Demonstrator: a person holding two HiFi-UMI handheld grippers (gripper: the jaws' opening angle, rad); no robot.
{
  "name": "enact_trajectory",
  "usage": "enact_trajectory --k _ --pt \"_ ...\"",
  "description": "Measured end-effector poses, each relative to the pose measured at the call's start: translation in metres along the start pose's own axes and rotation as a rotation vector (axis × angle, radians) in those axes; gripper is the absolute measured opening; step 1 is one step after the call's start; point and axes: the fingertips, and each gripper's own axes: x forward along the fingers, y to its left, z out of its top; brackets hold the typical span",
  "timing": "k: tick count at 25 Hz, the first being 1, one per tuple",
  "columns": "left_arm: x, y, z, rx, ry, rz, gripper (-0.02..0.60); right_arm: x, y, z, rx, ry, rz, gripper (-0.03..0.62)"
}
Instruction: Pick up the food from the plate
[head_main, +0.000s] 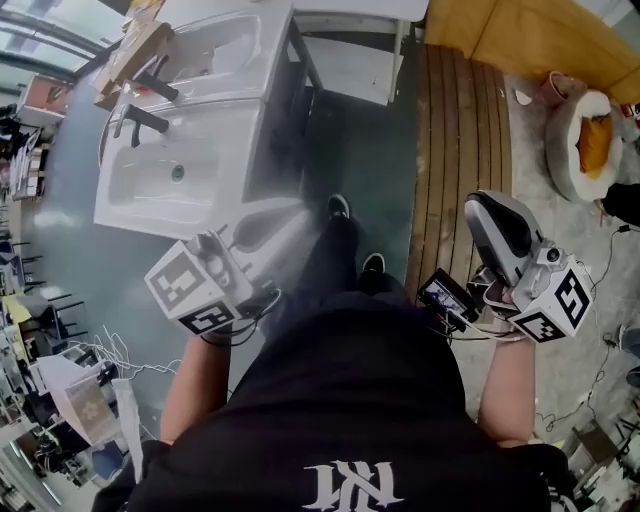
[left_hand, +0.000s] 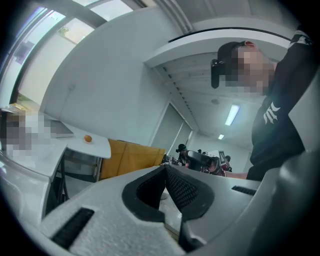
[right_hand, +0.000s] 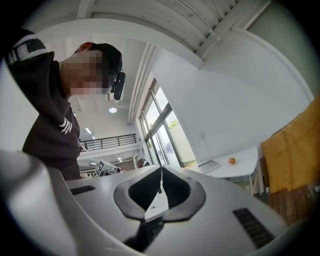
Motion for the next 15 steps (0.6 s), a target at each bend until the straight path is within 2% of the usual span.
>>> enact_trajectory --k 5,10,15 --pt "0.019 0.03 0.011 0.019 0.006 -0.039 0.005 0.018 -0.024 -0.003 -0.001 0.023 -0.042 0.005" --pt "0.04 0.087 0.034 0.022 -0.009 -0.041 0.005 0.06 -0.061 0.004 -0.017 0.066 -0.037 0.005" --pt "0.059 0.149 0.065 0.023 -0.04 -0.033 0.005 0.109 -0.105 0.026 -0.033 0.081 -0.077 0.005"
